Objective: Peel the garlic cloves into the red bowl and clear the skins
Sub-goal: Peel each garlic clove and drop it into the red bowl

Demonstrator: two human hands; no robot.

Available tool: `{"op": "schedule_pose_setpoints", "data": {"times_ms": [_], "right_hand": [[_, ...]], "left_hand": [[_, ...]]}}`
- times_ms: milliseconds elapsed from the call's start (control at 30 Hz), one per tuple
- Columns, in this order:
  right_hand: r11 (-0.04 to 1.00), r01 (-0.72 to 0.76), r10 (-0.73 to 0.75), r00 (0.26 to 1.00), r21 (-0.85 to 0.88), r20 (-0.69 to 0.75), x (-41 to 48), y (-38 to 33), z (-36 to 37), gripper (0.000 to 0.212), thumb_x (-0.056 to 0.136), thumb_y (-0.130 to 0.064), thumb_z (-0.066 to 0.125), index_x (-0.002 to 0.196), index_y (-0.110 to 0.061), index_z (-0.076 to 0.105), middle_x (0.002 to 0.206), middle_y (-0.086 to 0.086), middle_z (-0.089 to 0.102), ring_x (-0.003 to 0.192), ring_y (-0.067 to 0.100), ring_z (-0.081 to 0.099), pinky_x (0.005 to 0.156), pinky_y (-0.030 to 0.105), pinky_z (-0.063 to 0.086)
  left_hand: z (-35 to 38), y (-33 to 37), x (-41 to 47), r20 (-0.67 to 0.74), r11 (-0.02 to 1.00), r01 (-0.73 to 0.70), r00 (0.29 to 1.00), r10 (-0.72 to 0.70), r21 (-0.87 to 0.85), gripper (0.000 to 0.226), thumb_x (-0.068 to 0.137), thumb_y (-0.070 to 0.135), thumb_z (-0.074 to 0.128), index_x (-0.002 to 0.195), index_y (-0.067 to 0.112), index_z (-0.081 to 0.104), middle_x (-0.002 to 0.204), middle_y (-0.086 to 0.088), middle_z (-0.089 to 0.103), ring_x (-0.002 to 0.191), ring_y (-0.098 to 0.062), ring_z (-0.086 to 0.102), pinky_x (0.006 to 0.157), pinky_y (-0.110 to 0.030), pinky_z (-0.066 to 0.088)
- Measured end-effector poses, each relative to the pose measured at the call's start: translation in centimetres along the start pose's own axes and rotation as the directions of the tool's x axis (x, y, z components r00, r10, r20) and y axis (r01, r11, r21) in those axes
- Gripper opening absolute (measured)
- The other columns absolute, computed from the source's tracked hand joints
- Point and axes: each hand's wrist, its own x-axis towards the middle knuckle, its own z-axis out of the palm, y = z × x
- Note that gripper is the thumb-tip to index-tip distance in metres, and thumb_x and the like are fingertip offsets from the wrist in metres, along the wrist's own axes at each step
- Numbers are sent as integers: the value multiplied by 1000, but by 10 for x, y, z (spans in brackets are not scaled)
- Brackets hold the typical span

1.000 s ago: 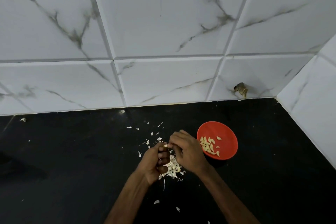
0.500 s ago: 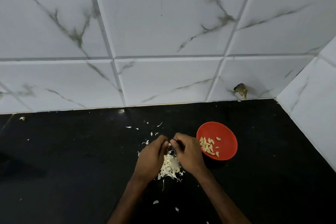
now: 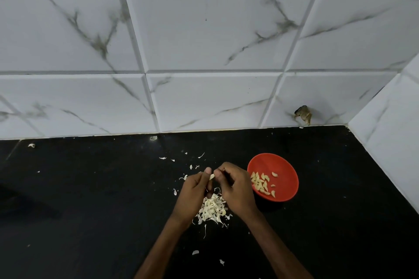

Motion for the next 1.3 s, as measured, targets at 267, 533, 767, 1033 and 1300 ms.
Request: {"op": "schedule_pose_setpoints", "data": {"times_ms": [267, 533, 767, 1033, 1300], "right_hand": [[994, -28, 32, 999, -103, 38, 4, -5, -3, 18, 101, -30, 59, 92, -17, 66, 85, -11, 63, 79, 8, 62, 67, 35, 53], [994, -108, 108, 993, 3, 53, 7, -11, -2, 23, 92, -29, 71, 77, -16, 59, 71, -5, 61, 67, 15, 60, 61, 37, 50], [914, -388, 396, 917, -116, 54, 7, -11, 9, 39, 98, -29, 61, 63, -27, 47, 59, -5, 51, 54, 6, 44, 57, 31, 37], [938, -335, 338, 941, -84, 13, 5, -22, 6, 33, 100, -26, 58, 69, -14, 59, 63, 0, 61, 59, 16, 58, 61, 44, 48], [942, -248, 269, 961, 227, -67, 5, -25, 12, 41, 102, -21, 59, 62, -13, 54, 56, 5, 49, 53, 11, 43, 53, 46, 40]], "left_hand": [[-5, -10, 3, -76, 978, -135, 986, 149, 157, 37, 108, 25, 44, 74, 16, 58, 66, 9, 55, 62, -4, 47, 61, -27, 38], [-2, -5, 1, -67, 996, -75, 995, 79, 53, 40, 108, 20, 42, 71, 9, 53, 59, 9, 48, 57, -5, 41, 59, -26, 34], [-4, -5, -5, -78, 837, -165, 968, 240, 521, 11, 104, 32, 50, 95, 29, 54, 83, 15, 63, 77, -2, 61, 64, -21, 44], [-1, -7, -6, -109, 992, -121, 987, 116, -44, 5, 94, 16, 69, 95, 20, 71, 80, 1, 70, 61, -12, 57, 54, -21, 45], [4, 1, -9, -94, 934, -68, 995, 38, -350, 16, 95, 11, 63, 97, 18, 77, 74, -2, 66, 58, -4, 51, 43, -20, 37]]}}
